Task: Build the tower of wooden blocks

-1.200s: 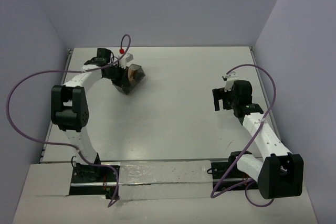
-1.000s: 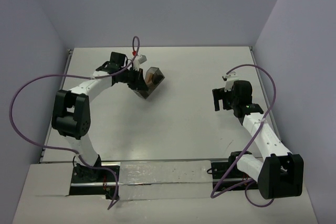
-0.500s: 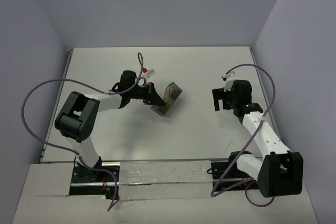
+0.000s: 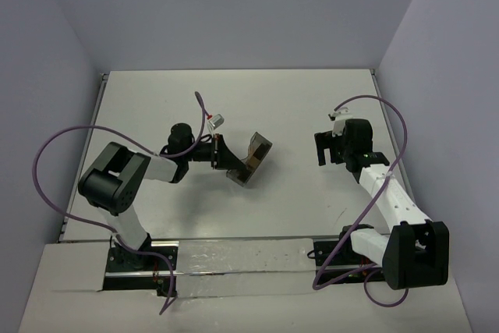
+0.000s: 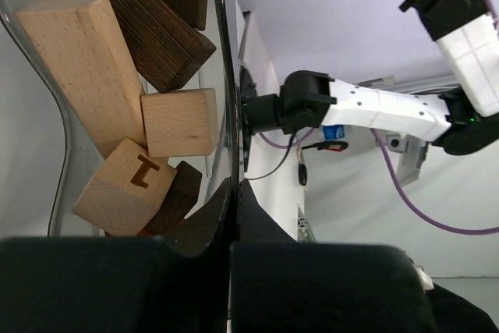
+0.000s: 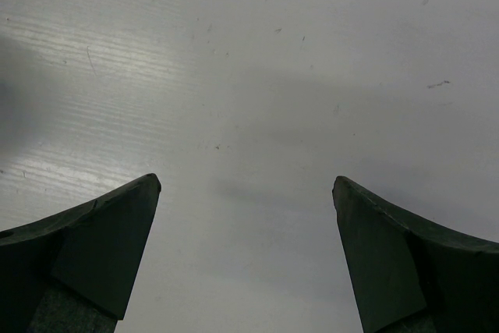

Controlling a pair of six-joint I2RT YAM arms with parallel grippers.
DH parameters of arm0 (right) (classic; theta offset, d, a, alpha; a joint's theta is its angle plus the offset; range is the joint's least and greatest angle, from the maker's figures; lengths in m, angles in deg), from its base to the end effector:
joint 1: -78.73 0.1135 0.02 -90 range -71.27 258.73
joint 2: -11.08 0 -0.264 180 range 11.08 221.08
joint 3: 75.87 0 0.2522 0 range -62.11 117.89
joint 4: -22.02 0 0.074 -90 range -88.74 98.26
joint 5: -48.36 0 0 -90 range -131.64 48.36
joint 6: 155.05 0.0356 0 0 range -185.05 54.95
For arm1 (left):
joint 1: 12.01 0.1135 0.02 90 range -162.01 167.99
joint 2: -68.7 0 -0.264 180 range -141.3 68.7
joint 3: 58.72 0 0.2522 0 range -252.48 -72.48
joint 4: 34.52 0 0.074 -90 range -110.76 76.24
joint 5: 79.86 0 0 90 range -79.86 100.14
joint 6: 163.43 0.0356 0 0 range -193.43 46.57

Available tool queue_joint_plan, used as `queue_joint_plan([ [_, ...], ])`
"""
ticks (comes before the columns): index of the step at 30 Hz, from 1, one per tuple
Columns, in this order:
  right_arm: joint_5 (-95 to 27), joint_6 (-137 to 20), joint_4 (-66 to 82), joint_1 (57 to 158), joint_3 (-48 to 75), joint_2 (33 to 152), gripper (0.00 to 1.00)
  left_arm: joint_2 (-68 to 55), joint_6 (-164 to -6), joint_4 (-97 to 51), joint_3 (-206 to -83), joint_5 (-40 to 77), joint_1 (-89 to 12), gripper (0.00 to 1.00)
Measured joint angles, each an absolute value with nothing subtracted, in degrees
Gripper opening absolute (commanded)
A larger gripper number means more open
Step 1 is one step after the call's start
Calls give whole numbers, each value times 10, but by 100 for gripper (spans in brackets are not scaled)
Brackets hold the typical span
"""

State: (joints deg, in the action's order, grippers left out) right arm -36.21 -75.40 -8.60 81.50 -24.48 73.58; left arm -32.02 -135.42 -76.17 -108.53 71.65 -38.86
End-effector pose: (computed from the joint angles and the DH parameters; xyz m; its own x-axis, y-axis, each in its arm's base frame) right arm 0.2268 0.0143 0.2262 -0.6327 -0.2097 -0.7455 -0.2362 0.9690 -0.0721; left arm 0.2695 -0.1715 0.1625 -0.9409 0.0043 -0.3386 0.3379 0.0800 -0.9378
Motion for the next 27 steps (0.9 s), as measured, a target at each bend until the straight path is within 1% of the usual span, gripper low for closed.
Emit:
queue_joint_plan([
  [5, -362, -754, -86, 815, -245, 736, 100, -342, -1396, -825, -1085, 720, -389, 0],
  [9, -363, -754, -86, 815, -245, 736, 100, -366, -1416, -843, -1077, 718, -389, 0],
  [21, -367, -754, -87, 815, -245, 740, 100, -402, -1509, -833, -1070, 706, -390, 0],
  [27, -367, -754, -90, 815, -245, 741, 100, -380, -1542, -768, -1070, 692, -391, 0],
])
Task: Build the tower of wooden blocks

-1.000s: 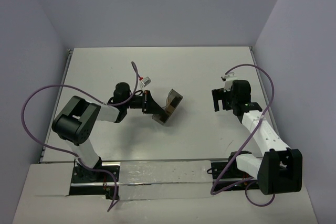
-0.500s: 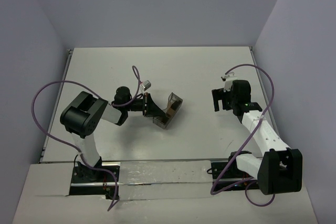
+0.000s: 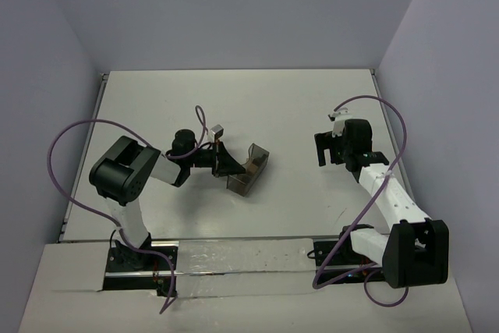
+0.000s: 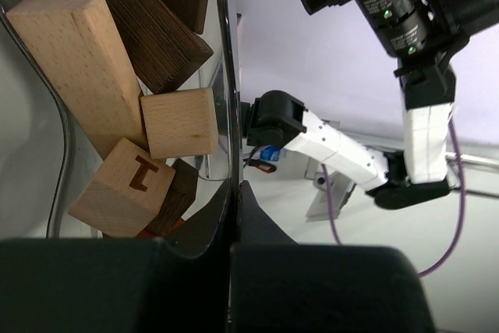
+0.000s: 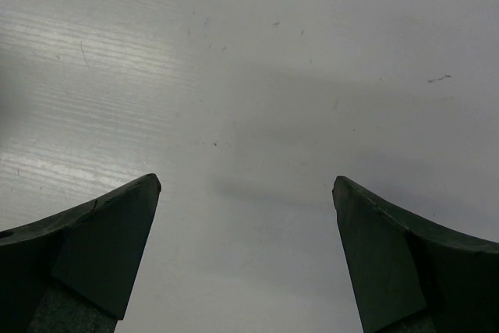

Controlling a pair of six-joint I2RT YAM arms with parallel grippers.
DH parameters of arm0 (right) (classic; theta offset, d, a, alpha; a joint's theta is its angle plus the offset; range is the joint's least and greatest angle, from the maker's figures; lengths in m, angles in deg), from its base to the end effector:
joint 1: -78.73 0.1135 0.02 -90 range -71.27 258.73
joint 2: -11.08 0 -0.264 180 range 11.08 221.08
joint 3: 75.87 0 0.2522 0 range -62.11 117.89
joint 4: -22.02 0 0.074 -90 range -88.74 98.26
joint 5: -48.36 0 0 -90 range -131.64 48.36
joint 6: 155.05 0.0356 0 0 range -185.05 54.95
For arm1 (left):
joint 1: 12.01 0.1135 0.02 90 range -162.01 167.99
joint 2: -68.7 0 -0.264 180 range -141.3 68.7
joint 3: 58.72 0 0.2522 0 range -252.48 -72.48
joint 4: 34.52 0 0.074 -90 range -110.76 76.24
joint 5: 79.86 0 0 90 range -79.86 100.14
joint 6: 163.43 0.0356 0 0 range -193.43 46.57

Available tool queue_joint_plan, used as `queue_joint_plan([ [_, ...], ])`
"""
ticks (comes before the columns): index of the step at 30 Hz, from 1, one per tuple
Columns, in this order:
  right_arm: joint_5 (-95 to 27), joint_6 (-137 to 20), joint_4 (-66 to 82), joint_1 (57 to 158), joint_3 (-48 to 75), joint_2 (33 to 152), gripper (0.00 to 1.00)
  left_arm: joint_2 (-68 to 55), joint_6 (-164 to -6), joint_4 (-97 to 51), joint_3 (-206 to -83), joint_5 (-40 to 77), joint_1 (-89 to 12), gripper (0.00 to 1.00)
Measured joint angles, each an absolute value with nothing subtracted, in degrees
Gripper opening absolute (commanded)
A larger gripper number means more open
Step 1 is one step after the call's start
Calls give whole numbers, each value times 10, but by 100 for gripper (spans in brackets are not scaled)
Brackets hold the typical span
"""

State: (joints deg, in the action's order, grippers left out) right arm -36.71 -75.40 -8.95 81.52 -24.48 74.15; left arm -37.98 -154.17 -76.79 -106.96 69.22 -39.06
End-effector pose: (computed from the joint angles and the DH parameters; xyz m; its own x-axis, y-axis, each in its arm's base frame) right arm 0.2275 0.0142 0.2236 -0.6456 -0.2107 -0.7340 -0.2314 0.9700 -0.0749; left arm 0.2679 -0.1711 0.1258 -0.9948 -0.0615 0.0812 -0.0891 0.1383 -0.9864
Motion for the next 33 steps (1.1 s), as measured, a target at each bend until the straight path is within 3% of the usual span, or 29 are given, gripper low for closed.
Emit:
queue_joint_plan([
  [33, -381, -754, -99, 815, -238, 752, 100, -359, -1600, -771, -1093, 729, -404, 0],
])
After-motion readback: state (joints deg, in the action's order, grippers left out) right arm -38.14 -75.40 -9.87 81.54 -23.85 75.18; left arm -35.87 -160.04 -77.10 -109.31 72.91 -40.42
